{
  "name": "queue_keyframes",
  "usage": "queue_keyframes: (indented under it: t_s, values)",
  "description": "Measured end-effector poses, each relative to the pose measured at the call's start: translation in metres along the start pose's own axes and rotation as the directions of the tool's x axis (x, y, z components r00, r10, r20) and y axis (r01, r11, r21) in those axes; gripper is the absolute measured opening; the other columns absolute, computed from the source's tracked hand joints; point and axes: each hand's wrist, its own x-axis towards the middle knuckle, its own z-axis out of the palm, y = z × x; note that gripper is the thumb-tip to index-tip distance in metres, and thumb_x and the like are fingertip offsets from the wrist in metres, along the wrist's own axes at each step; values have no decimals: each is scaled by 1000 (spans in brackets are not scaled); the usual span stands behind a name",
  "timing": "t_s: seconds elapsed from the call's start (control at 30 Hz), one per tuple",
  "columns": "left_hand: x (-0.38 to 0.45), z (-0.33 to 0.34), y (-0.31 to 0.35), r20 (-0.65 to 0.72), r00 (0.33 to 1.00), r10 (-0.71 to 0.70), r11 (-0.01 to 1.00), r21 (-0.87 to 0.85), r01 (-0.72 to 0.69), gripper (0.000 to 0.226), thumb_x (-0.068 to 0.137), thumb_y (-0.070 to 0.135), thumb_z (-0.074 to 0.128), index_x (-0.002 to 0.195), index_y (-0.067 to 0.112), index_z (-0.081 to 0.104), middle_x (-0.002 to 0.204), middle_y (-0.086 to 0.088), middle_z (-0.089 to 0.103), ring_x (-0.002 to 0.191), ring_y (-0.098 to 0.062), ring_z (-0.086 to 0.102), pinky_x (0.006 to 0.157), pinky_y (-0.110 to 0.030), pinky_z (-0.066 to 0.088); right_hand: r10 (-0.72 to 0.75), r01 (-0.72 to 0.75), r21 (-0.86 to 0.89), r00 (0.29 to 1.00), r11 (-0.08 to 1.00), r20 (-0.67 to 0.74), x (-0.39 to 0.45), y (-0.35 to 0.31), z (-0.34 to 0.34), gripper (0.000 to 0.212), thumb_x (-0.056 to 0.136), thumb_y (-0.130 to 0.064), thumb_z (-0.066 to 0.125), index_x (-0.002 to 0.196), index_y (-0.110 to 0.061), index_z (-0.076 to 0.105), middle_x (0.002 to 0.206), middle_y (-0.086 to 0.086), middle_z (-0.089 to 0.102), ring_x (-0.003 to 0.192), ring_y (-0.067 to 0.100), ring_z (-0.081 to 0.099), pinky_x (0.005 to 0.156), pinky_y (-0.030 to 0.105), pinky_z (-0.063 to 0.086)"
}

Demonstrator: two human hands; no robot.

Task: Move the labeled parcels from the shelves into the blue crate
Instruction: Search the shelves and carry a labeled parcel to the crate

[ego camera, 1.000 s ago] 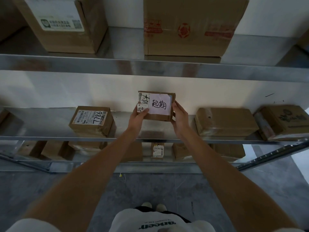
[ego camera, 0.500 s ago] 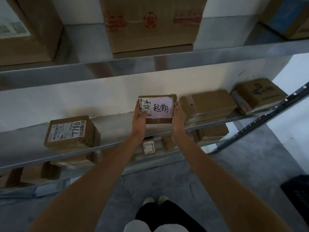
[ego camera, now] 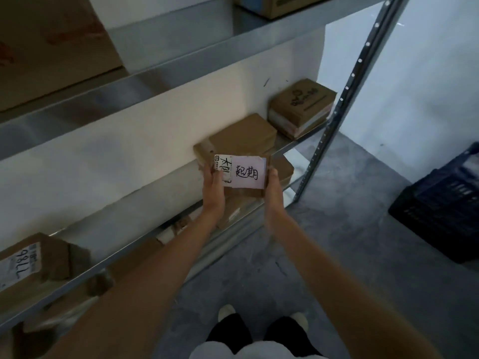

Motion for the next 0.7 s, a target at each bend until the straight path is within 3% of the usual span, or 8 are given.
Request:
queue_keyframes:
  t_s: [0.1, 0.17, 0.2, 0.27, 0.33, 0.43, 0.6, 0.7]
  values:
    - [-13, 60, 6, 56, 996, 63, 998, -2, -63, 37, 95, 19, 42, 131, 11, 45, 106, 1, 62, 94, -15, 61, 78, -25, 52, 17, -14, 40, 998, 999, -69, 12, -14, -54, 52, 103, -47, 26, 116, -15, 65, 96, 2, 70, 81, 7, 60, 56, 11, 48]
    - [-22, 102, 2, 114, 993, 35, 999, -5, -35, 33, 98, 16, 41, 131, 10, 41, 106, -2, 61, 93, -15, 62, 76, -25, 54, 16, -7, 67, 992, 998, -124, 18, -25, -93, 55, 102, -51, 27, 115, -15, 67, 103, 6, 71, 89, 13, 64, 78, 22, 53]
    - [-27, 125, 1, 152, 988, 11, 1000, 9, -13, 33, 98, 18, 42, 131, 12, 40, 107, -3, 61, 94, -18, 63, 77, -30, 55, 20, -8, 79, 988, 997, -150, 23, -28, -115, 55, 102, -51, 28, 116, -14, 66, 102, 5, 71, 89, 13, 64, 82, 25, 53]
    - [-34, 170, -5, 195, 980, -28, 998, 68, 15, 29, 97, 22, 44, 125, 16, 43, 102, -2, 63, 93, -19, 65, 76, -34, 56, 24, -5, 101, 981, 995, -190, 28, -35, -161, 53, 103, -48, 28, 114, -13, 66, 89, -1, 69, 80, 8, 63, 66, 16, 52]
    - [-46, 214, -9, 244, 969, -30, 994, 105, 4, 26, 95, 20, 44, 119, 12, 48, 98, -2, 63, 89, -18, 65, 70, -27, 55, 28, 3, 129, 971, 992, -237, 30, -42, -208, 50, 104, -46, 28, 108, -15, 66, 82, -5, 66, 73, 5, 59, 49, 11, 45]
    - [-64, 276, -19, 370, 929, -21, 987, 156, -40, 28, 98, 14, 37, 123, 6, 49, 102, -5, 64, 86, -14, 64, 63, -16, 53, 49, 6, 171, 947, 985, -316, 33, -50, -270, 47, 103, -45, 28, 103, -18, 66, 81, -6, 66, 71, 4, 58, 50, 16, 45]
    - [-85, 368, -35, 492, 867, -82, 973, 226, -36, 34, 96, 22, 38, 127, 14, 49, 114, -9, 63, 99, -21, 62, 87, -37, 54, 64, 21, 193, 902, 981, -427, 48, -63, -354, 50, 100, -50, 30, 103, -20, 69, 104, 3, 72, 93, 17, 64, 76, 26, 49]
    - [-88, 419, -45, 540, 836, -101, 959, 278, -64, 49, 86, 33, 38, 129, 13, 50, 116, -9, 64, 104, -24, 62, 93, -45, 51, 74, 28, 198, 870, 980, -487, 61, -70, -397, 49, 99, -55, 29, 105, -26, 68, 106, 1, 71, 99, 17, 64, 89, 33, 49]
